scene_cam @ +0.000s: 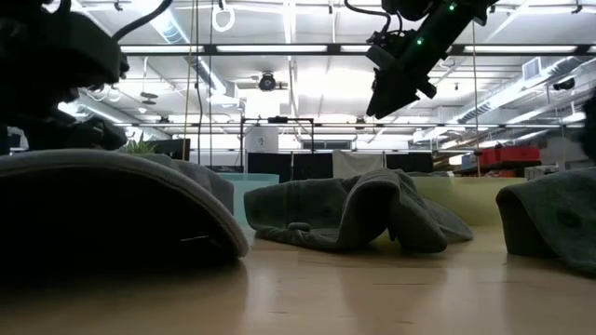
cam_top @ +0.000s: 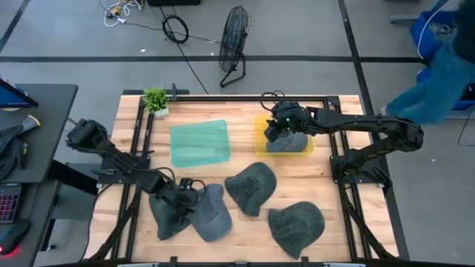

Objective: Pick & Place hat
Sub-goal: Put the dark blue cap into the yellow bin

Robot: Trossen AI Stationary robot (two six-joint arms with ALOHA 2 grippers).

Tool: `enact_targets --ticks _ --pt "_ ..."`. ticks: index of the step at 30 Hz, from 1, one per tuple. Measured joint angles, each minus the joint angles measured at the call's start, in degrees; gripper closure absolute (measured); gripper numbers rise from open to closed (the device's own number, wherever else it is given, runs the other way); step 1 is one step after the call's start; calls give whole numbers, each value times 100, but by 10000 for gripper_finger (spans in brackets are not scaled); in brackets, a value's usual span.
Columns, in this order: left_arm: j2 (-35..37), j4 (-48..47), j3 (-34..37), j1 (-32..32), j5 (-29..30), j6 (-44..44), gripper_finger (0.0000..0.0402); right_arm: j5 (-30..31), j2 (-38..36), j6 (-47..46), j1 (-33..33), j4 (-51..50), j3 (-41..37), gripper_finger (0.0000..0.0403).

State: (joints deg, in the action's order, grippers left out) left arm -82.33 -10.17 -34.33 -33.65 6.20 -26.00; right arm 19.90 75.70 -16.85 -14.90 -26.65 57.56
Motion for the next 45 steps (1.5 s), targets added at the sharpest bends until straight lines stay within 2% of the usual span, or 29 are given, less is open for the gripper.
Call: enact_targets --ticks 2,4,8,9,14,17,22,26,30,34,38,42,45 --pt "-136 -9 0 -1 10 19 240 -2 0 -75 0 0 0 262" --pt "-207 3 -4 -2 -13 132 267 0 0 -67 2 0 0 262" --pt "-156 89 0 25 -113 407 369 -1 0 -61 1 13 0 262" --pt "-91 85 -2 44 -134 413 383 -2 0 -37 0 32 0 262" --pt "404 64 -373 217 -149 384 387 -353 0 480 28 190 -2 262" --pt "719 -212 -762 412 60 160 389 -630 0 820 181 487 -4 268" --pt "956 -1431 -1658 780 452 -326 383 -875 -55 1434 552 1230 -4 291" --pt "948 -2392 -2230 965 231 -443 385 -1035 -99 1938 852 1633 -7 306" --pt "897 -2782 -2054 980 150 -693 390 -1050 -101 1921 1028 1562 -7 310" --pt "787 -2655 -1460 977 52 -1242 385 -1035 -101 1894 1097 1418 -7 310" --pt "721 -2092 -1085 1015 153 -1108 367 -1045 -101 1886 1110 1402 -7 310" --pt "742 -1943 -1250 1096 159 -758 361 -1039 -101 1689 1104 1386 -7 310" --pt "748 -1928 -1627 1134 194 -557 376 -1216 -101 1601 1106 1379 -7 310"
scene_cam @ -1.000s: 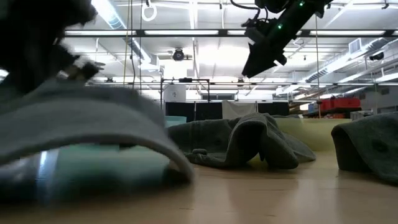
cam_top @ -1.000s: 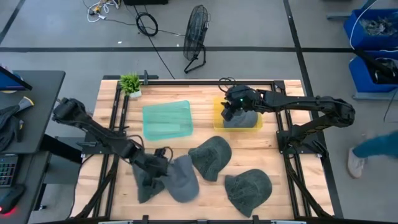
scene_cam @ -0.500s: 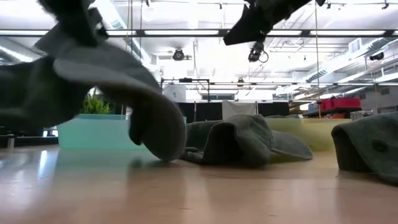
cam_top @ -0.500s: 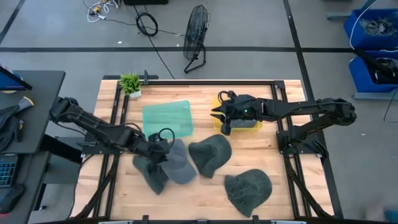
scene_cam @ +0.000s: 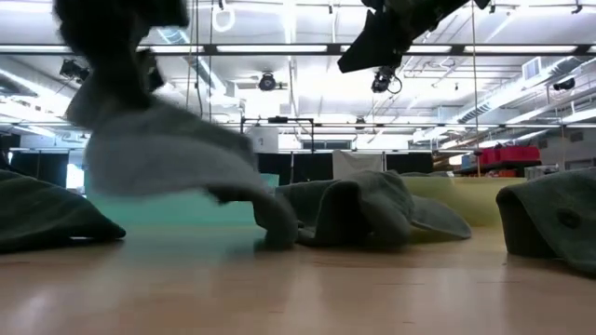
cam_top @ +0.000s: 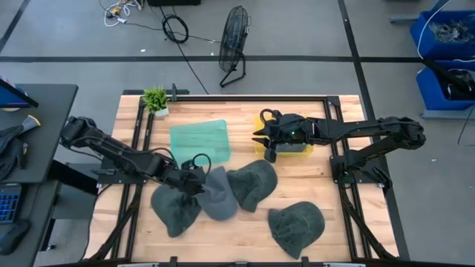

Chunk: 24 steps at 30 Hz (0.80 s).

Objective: Pick & Place hat
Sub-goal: Put the dark blue cap into the yellow bin

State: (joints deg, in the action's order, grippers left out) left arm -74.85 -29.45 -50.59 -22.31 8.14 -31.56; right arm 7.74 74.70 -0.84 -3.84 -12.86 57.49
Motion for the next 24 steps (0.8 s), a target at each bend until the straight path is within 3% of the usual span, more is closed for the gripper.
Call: enact_targets --ticks 5,10,16,24 --pt "2 -362 -705 4 289 445 391 -672 4 401 156 341 0 310" --pt "2 -982 -1339 257 774 533 388 -1149 4 1563 607 1273 0 291" --pt "-9 -950 -1861 819 763 1360 390 -1180 177 2181 868 1982 2 224" --pt "-43 -446 -1883 1493 233 2066 389 -935 770 2300 679 2003 2 147"
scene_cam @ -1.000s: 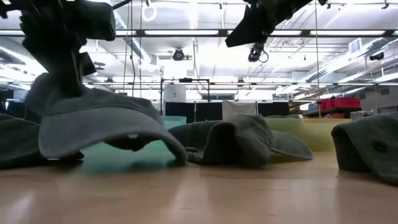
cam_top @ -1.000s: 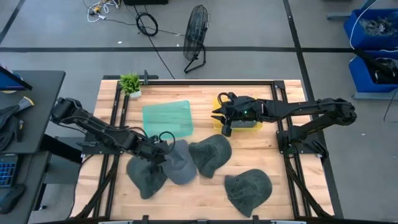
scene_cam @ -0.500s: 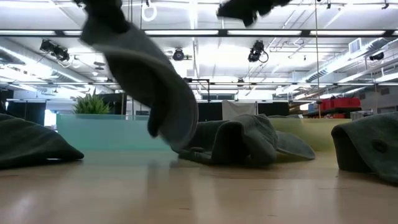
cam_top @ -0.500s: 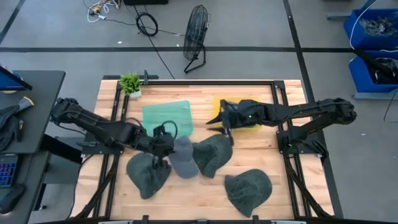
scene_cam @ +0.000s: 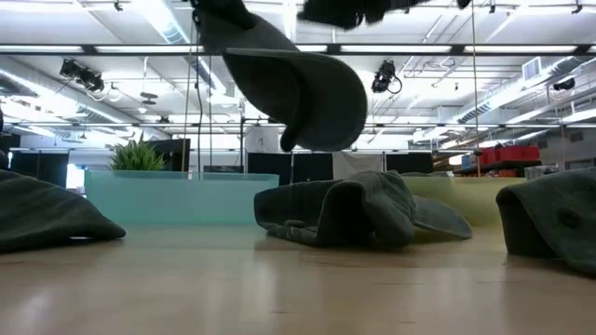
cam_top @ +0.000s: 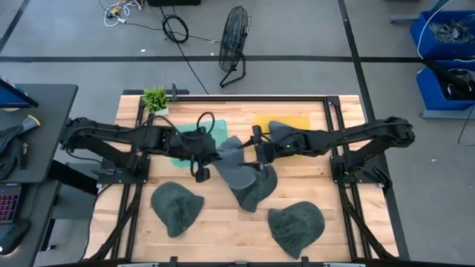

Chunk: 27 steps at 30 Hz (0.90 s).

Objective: Pick & Place hat
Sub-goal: Put the dark blue cap into the yellow bin

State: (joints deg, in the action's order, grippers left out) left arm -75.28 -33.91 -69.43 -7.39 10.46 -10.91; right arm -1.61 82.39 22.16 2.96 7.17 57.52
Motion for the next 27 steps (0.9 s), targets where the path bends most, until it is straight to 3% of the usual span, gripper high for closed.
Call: enact_targets --ticks 7,13,17,25,27 --pt "-157 100 4 154 -182 368 386 78 586 520 -281 230 0 131" --pt "-213 101 10 226 83 413 389 -547 754 603 -382 -225 4 155" --pt "-213 102 9 335 139 539 381 -492 754 492 -369 -479 4 210" --pt "-227 -200 9 410 154 903 361 -457 754 316 -371 -568 4 380" --pt "-270 -294 9 408 155 876 353 -237 754 200 -370 -609 4 390"
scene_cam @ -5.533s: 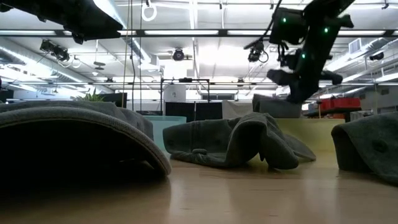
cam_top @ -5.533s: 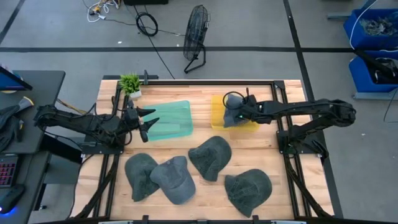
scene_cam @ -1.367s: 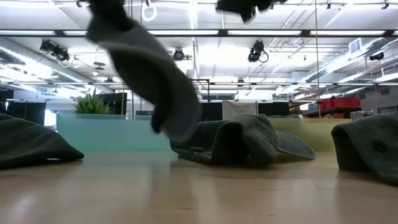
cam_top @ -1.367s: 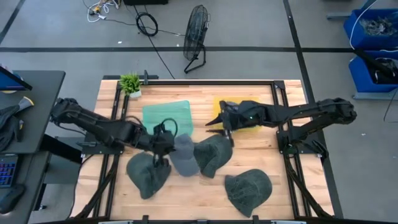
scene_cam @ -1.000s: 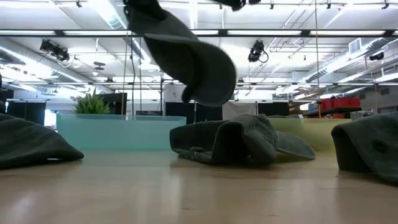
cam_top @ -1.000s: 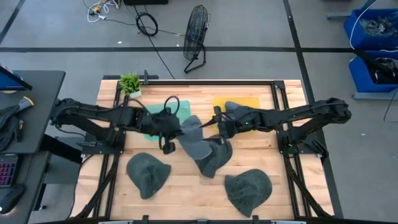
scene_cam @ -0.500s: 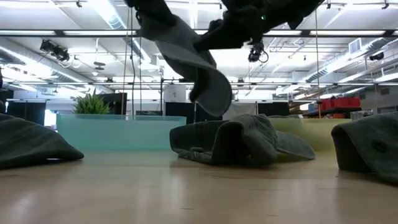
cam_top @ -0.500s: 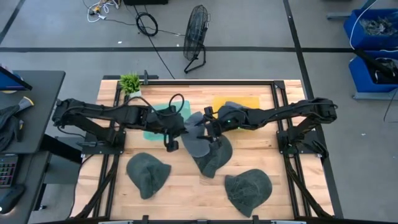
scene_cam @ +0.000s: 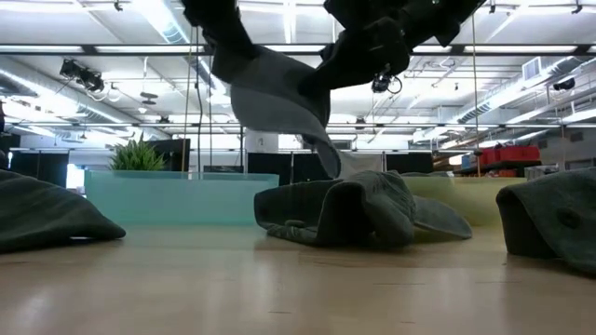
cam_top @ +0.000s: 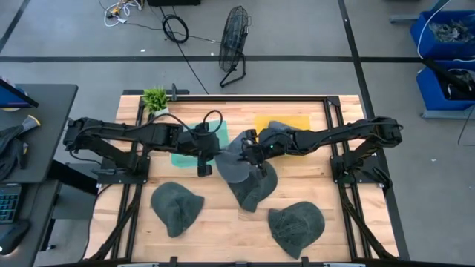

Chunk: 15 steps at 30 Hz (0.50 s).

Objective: Pick & Place hat
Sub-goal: Put the dark blue cap into the yellow bin

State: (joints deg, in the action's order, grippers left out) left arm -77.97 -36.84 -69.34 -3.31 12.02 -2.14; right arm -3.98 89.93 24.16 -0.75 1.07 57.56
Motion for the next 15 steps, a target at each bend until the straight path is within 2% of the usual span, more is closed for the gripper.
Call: enact_targets --ticks 5,10,13,15 --pt "-102 -180 -1 0 13 -18 321 768 0 43 18 -39 0 384" --pt "-163 -155 -4 0 145 -85 278 849 -176 656 28 -228 -7 395" --pt "-120 -186 -6 -4 553 -403 258 1139 -459 678 32 -919 109 394" --pt "-6 -310 1 0 773 -405 251 1514 -682 646 26 -1912 315 396"
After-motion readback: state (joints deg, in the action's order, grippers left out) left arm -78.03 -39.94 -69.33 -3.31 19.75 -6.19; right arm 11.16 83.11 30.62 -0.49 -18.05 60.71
